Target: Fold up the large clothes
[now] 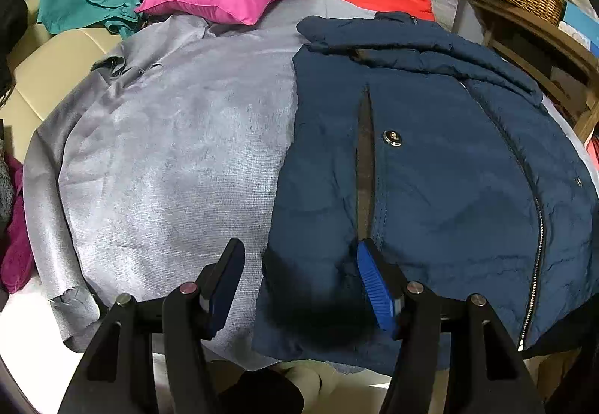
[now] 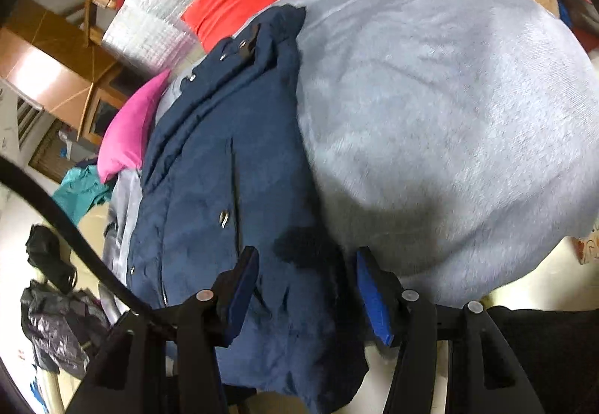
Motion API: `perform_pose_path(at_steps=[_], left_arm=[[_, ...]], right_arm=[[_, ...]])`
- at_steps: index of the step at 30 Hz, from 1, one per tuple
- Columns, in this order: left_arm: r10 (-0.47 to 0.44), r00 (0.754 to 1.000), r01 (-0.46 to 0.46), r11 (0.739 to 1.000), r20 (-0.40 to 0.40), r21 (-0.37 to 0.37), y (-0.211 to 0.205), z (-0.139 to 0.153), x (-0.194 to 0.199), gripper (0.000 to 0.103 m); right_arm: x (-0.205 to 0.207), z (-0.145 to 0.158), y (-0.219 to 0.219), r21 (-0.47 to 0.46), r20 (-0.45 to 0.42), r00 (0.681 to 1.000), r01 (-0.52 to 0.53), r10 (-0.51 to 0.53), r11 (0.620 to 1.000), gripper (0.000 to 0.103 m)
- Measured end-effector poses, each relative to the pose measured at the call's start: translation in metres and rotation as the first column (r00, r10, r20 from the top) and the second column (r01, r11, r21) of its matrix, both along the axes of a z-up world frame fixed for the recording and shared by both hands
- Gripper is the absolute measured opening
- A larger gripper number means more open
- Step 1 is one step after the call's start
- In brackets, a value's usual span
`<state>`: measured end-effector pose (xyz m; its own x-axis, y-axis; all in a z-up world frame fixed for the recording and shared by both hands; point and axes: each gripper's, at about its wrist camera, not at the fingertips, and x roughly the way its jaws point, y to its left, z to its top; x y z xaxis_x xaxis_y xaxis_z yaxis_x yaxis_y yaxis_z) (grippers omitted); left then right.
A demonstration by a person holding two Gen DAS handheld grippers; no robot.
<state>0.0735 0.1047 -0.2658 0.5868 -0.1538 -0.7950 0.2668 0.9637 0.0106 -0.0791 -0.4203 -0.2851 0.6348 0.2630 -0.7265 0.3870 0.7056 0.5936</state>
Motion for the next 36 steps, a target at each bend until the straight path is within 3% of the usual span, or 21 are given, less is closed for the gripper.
perform_pose_path(at_steps=[4, 8, 11, 14, 16, 17, 18, 19, 23, 25, 28, 29, 30, 32, 33, 35, 36], left_arm=[[0.018, 1.000, -0.018, 0.999, 0.010, -0.034, 0.002, 0.005, 0.002, 0.063], [0.037, 0.996, -0.033, 0.998, 0.078, -0.054, 0.003, 0.020, -0.008, 0.064], [0.062, 0.996, -0.056, 0.995, 0.068, -0.086, 0.010, 0.021, -0.011, 0.074], [0.072, 0.997, -0.066, 0.990, 0.040, -0.126, 0.018, 0.021, -0.008, 0.074], [0.077, 0.997, -0.073, 0.990, 0.026, -0.117, 0.019, 0.018, -0.008, 0.074], [0.068, 0.998, -0.066, 0.991, 0.013, -0.115, 0.019, 0.016, -0.007, 0.070], [0.047, 0.999, -0.046, 0.989, 0.003, -0.140, 0.018, 0.015, -0.007, 0.052], [0.021, 1.000, -0.022, 0.986, -0.009, -0.165, 0.017, 0.014, -0.008, 0.042], [-0.025, 0.999, 0.018, 0.986, -0.039, -0.163, 0.009, 0.011, -0.008, 0.044], [-0.029, 0.997, 0.018, 0.986, -0.065, -0.163, 0.009, 0.008, -0.005, 0.057], [-0.054, 0.997, 0.045, 0.985, -0.046, -0.169, 0.007, 0.009, -0.006, 0.055], [-0.064, 0.997, 0.057, 0.983, -0.035, -0.174, 0.007, 0.011, -0.008, 0.046], [-0.073, 0.997, 0.067, 0.981, -0.024, -0.181, 0.006, 0.014, -0.009, 0.041], [-0.067, 0.998, 0.064, 0.980, -0.010, -0.189, 0.008, 0.018, -0.010, 0.041], [-0.053, 0.999, 0.050, 0.982, -0.010, -0.185, 0.010, 0.018, -0.009, 0.043], [-0.019, 0.998, 0.009, 0.983, -0.055, -0.181, 0.014, 0.013, -0.002, 0.065], [-0.006, 0.997, -0.008, 0.982, -0.074, -0.186, 0.015, 0.010, -0.001, 0.068]], right_arm=[[-0.005, -0.002, 0.007, 0.076, 0.031, 0.999, -0.046, 0.044, 0.996, 0.057], [-0.009, 0.000, 0.002, 0.106, 0.055, 0.998, -0.043, 0.038, 0.993, 0.057], [-0.009, -0.006, 0.002, 0.111, 0.030, 0.999, -0.031, 0.028, 0.993, 0.057], [-0.006, -0.007, 0.012, 0.079, 0.013, 0.997, -0.082, 0.081, 0.993, 0.057], [-0.005, -0.001, 0.025, 0.074, 0.049, 0.988, -0.148, 0.145, 0.986, 0.051], [-0.005, 0.003, 0.030, 0.052, 0.062, 0.986, -0.161, 0.158, 0.986, 0.051], [-0.005, 0.007, 0.035, 0.012, 0.071, 0.983, -0.170, 0.169, 0.985, 0.051], [-0.005, 0.006, 0.036, -0.001, 0.064, 0.984, -0.169, 0.169, 0.986, 0.051], [0.003, -0.011, 0.040, -0.014, -0.049, 0.985, -0.164, 0.163, 0.986, 0.051], [0.002, -0.005, 0.051, -0.077, -0.045, 0.978, -0.206, 0.203, 0.975, 0.049], [0.002, 0.008, 0.053, -0.092, 0.035, 0.976, -0.211, 0.215, 0.973, 0.034], [0.002, 0.007, 0.051, -0.083, 0.038, 0.978, -0.199, 0.203, 0.976, 0.034], [0.003, 0.004, 0.049, -0.071, 0.019, 0.980, -0.194, 0.196, 0.978, 0.034], [0.006, -0.007, 0.047, -0.068, -0.032, 0.983, -0.183, 0.181, 0.981, 0.033], [0.005, -0.009, 0.047, -0.069, -0.043, 0.983, -0.181, 0.178, 0.981, 0.034], [0.002, -0.012, 0.045, -0.060, -0.064, 0.983, -0.174, 0.170, 0.983, 0.040], [0.001, -0.013, 0.045, -0.052, -0.067, 0.983, -0.176, 0.172, 0.983, 0.048]])
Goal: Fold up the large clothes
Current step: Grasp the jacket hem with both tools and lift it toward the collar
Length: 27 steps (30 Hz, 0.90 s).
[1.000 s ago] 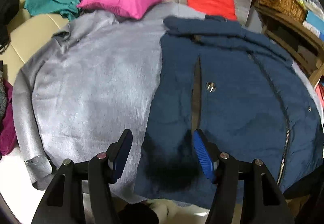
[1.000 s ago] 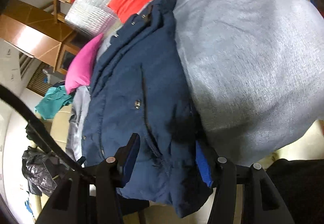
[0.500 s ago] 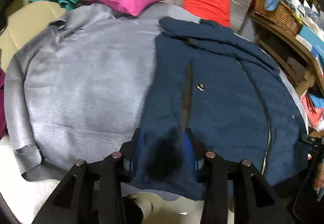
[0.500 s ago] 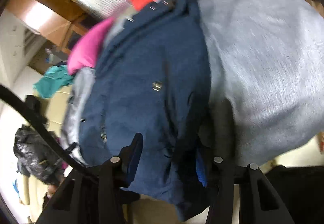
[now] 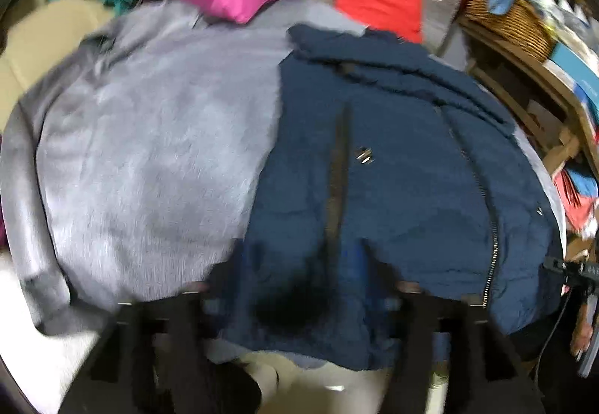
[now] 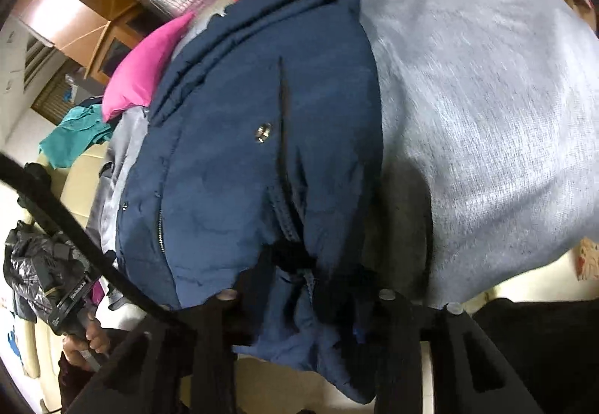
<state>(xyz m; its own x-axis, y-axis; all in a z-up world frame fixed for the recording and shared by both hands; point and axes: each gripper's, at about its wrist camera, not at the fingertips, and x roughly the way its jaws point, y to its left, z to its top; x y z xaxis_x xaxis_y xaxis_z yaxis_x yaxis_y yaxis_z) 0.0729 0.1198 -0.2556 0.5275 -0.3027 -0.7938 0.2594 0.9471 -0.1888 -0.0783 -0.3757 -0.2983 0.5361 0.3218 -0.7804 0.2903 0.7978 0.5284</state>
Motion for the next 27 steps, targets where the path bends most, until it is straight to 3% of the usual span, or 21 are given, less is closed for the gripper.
perform_pose_path(at_steps=[3, 5, 6, 7, 8, 9, 10, 12, 14, 15, 16, 18, 20, 21, 22, 25, 27], left_arm=[[0.011, 1.000, -0.010, 1.000, -0.026, 0.022, 0.000, -0.006, 0.003, 0.068], [-0.004, 0.998, 0.003, 1.000, -0.067, -0.006, -0.001, -0.013, 0.006, 0.066], [-0.016, 0.997, 0.015, 1.000, -0.081, -0.015, -0.003, -0.015, 0.006, 0.053], [-0.028, 0.996, 0.028, 1.000, -0.080, -0.005, -0.006, -0.016, 0.005, 0.039], [-0.037, 0.996, 0.037, 0.999, -0.076, -0.007, -0.006, -0.015, 0.005, 0.034], [-0.049, 0.996, 0.047, 0.998, -0.077, -0.031, -0.005, -0.014, 0.005, 0.020], [-0.064, 0.995, 0.059, 0.996, -0.079, -0.067, -0.004, -0.012, 0.004, 0.016], [-0.087, 0.994, 0.081, 0.993, -0.062, -0.091, -0.006, -0.008, 0.002, 0.015], [-0.104, 0.994, 0.101, 0.993, -0.044, -0.063, -0.011, -0.007, 0.000, 0.015], [-0.101, 0.993, 0.099, 0.994, -0.053, -0.048, -0.014, -0.008, 0.002, 0.021], [-0.092, 0.993, 0.089, 0.995, -0.072, -0.045, -0.014, -0.011, 0.004, 0.036], [-0.091, 0.992, 0.086, 0.995, -0.087, -0.058, -0.014, -0.014, 0.005, 0.042], [-0.117, 0.991, 0.114, 0.992, -0.065, -0.046, -0.019, -0.012, 0.002, 0.038], [-0.131, 0.990, 0.128, 0.991, -0.052, -0.044, -0.023, -0.009, 0.004, 0.022], [-0.145, 0.989, 0.144, 0.989, -0.030, -0.036, -0.026, -0.006, 0.002, 0.016], [-0.154, 0.988, 0.153, 0.986, -0.008, -0.071, -0.021, 0.000, 0.001, 0.015], [-0.141, 0.990, 0.139, 0.987, -0.025, -0.076, -0.018, -0.002, 0.004, 0.015]], right_arm=[[0.004, -0.001, 0.007, -0.017, -0.005, 1.000, -0.018, 0.018, 1.000, 0.052], [0.005, -0.002, 0.013, -0.039, -0.009, 0.999, -0.036, 0.036, 0.999, 0.054], [0.005, 0.000, 0.017, -0.056, 0.003, 0.999, -0.047, 0.047, 0.997, 0.050], [0.006, 0.003, 0.024, -0.077, 0.016, 0.998, -0.063, 0.064, 0.995, 0.037], [0.005, 0.006, 0.026, -0.096, 0.028, 0.997, -0.064, 0.067, 0.993, 0.032], [0.003, 0.011, 0.026, -0.100, 0.054, 0.997, -0.056, 0.062, 0.993, 0.025], [0.000, 0.014, 0.023, -0.077, 0.074, 0.996, -0.045, 0.051, 0.996, 0.024], [0.000, 0.012, 0.014, -0.033, 0.074, 0.997, -0.024, 0.026, 0.999, 0.024], [0.001, 0.003, 0.011, -0.023, 0.032, 0.999, -0.013, 0.013, 1.000, 0.028], [0.002, 0.000, 0.011, -0.022, 0.009, 1.000, -0.004, 0.004, 1.000, 0.033], [0.004, -0.004, 0.011, -0.014, -0.005, 1.000, 0.006, -0.006, 1.000, 0.038], [0.001, -0.003, 0.011, -0.002, 0.006, 1.000, -0.006, 0.006, 1.000, 0.041], [0.001, -0.001, 0.015, -0.036, 0.024, 0.999, -0.036, 0.037, 0.999, 0.034], [0.002, 0.002, 0.019, -0.056, 0.037, 0.998, -0.042, 0.044, 0.998, 0.023], [-0.001, 0.007, 0.020, -0.060, 0.054, 0.997, -0.044, 0.047, 0.997, 0.021], [-0.011, 0.025, 0.014, 0.018, 0.182, 0.982, -0.044, 0.040, 0.999, 0.019], [-0.011, 0.022, 0.011, 0.037, 0.166, 0.985, -0.044, 0.038, 0.998, 0.021]])
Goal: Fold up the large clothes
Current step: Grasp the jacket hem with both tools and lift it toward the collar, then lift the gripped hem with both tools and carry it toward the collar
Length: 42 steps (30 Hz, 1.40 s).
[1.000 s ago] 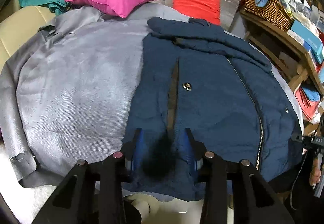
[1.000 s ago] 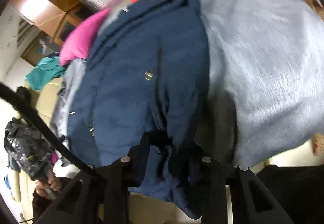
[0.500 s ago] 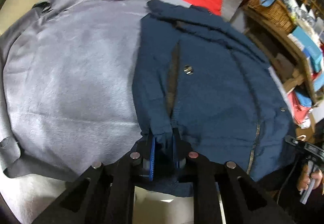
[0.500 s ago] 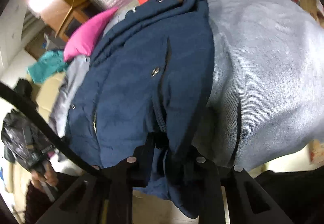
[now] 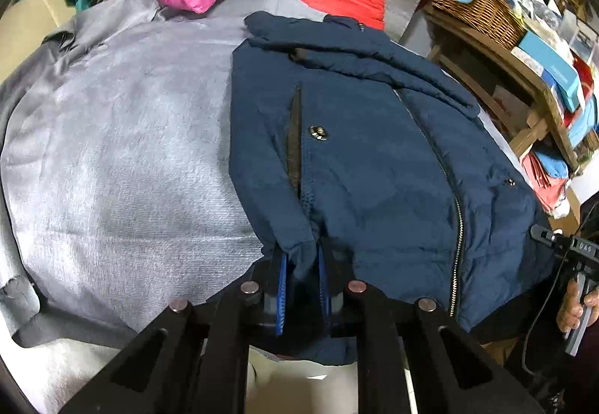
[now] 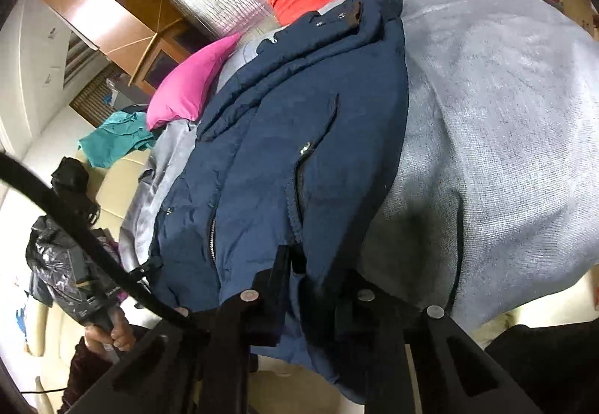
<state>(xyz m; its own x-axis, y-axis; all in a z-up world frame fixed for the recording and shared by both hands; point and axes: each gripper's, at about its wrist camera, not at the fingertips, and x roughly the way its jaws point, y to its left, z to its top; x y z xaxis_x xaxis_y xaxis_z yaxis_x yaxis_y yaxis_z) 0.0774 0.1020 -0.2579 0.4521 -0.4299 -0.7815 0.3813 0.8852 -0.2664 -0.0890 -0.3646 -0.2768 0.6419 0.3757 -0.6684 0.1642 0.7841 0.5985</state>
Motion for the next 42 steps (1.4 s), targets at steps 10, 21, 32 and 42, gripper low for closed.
perform_pose_path(at_steps=[10, 21, 32, 42], left_arm=[[-0.042, 0.999, 0.042, 0.999, 0.004, 0.028, -0.014, -0.006, 0.004, 0.013], [-0.054, 0.998, 0.054, 0.997, -0.011, -0.053, -0.003, 0.004, 0.005, 0.012], [-0.067, 0.996, 0.063, 0.996, -0.063, -0.064, -0.001, -0.002, 0.012, 0.012], [-0.111, 0.993, 0.120, 0.956, 0.048, -0.267, -0.002, 0.060, 0.032, 0.010]], right_arm=[[0.009, -0.017, 0.008, -0.014, -0.069, 0.998, -0.014, 0.013, 1.000, 0.017], [-0.004, -0.005, -0.001, 0.090, -0.031, 0.999, -0.031, 0.034, 0.995, 0.019], [0.015, -0.017, 0.004, 0.031, -0.089, 0.994, -0.059, 0.061, 0.998, 0.019], [0.027, 0.079, -0.014, 0.000, 0.190, 0.980, -0.056, 0.055, 0.998, 0.010]])
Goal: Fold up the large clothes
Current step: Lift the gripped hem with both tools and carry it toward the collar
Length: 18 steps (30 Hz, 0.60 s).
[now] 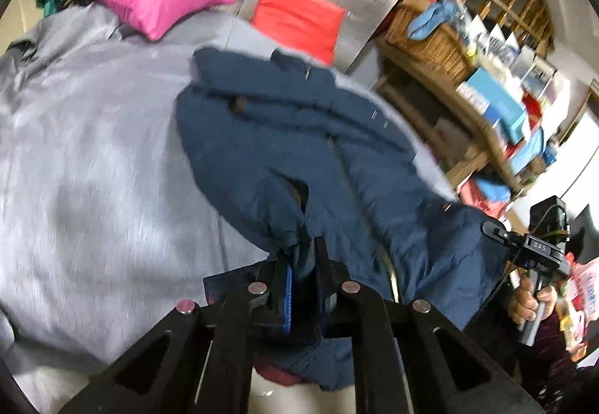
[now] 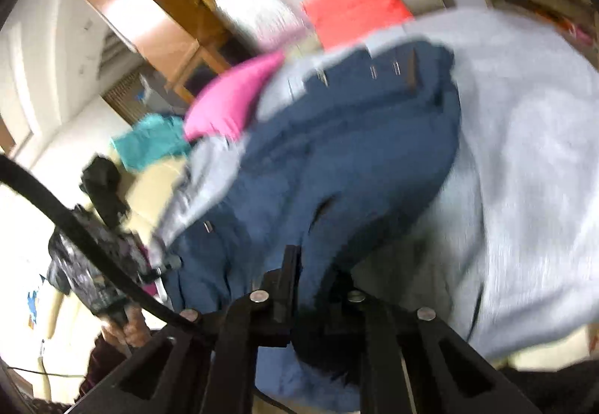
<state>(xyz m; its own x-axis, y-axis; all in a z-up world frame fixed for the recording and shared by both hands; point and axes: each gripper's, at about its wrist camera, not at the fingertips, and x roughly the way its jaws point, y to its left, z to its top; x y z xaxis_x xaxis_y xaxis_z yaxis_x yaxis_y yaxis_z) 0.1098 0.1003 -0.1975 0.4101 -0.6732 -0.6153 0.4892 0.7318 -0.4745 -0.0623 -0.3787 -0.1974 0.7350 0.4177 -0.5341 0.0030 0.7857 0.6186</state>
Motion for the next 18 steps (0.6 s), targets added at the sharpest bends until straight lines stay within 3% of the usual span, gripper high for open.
perform_pose_path(at_steps=[4, 10, 18], left_arm=[[0.029, 0.999, -0.026, 0.998, 0.047, -0.062, -0.002, 0.033, 0.028, 0.009], [0.144, 0.987, -0.132, 0.980, 0.075, -0.152, -0.013, 0.059, 0.089, 0.009], [0.327, 0.944, -0.317, 0.935, 0.043, -0.159, -0.047, 0.042, 0.198, 0.009]], right_arm=[[0.029, 0.023, -0.023, 0.065, 0.097, 0.992, 0.077, -0.083, 0.995, 0.009], [0.086, 0.029, -0.055, 0.169, 0.154, 0.967, 0.175, -0.201, 0.970, 0.009], [0.187, 0.011, -0.097, 0.236, 0.102, 0.935, 0.310, -0.340, 0.921, 0.009]])
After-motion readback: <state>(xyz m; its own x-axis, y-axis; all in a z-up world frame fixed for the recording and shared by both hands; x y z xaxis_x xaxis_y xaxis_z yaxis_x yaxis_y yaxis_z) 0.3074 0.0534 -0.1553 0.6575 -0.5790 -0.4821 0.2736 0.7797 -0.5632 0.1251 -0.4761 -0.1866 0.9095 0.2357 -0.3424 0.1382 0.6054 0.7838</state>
